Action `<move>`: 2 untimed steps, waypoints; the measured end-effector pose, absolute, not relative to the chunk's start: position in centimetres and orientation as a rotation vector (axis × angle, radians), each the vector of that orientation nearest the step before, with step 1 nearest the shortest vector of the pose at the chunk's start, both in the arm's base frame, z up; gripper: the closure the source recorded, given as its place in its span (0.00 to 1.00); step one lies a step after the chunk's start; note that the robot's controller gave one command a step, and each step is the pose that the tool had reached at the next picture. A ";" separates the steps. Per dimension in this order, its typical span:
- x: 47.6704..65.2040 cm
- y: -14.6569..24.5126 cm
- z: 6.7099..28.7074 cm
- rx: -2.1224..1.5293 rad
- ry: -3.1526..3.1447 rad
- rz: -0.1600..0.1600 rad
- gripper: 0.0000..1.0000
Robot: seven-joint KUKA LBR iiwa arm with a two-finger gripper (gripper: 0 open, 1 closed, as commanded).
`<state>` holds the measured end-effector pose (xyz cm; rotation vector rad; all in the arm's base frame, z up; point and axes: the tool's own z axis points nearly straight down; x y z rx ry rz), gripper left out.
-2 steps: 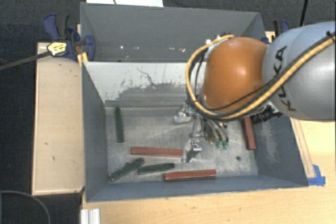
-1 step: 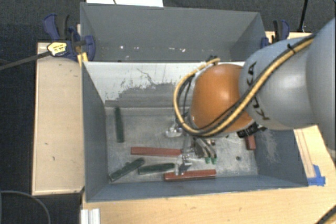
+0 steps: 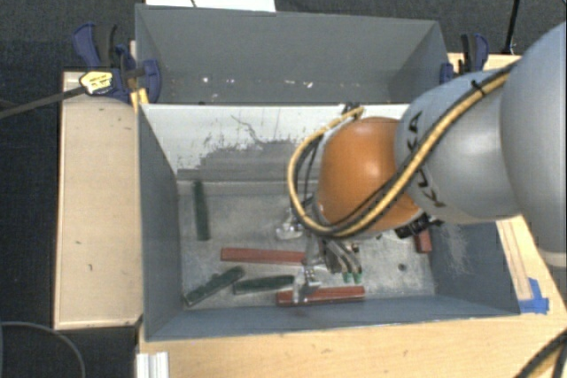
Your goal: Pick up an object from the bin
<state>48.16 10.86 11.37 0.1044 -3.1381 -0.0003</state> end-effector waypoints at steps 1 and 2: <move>48.0 11.7 11.6 0.250 -3.133 0.000 0.00; 47.8 11.6 7.1 0.045 -3.148 -0.003 0.00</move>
Offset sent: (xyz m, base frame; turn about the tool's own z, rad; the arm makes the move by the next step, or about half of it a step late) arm -0.0056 0.0070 -0.0437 0.0359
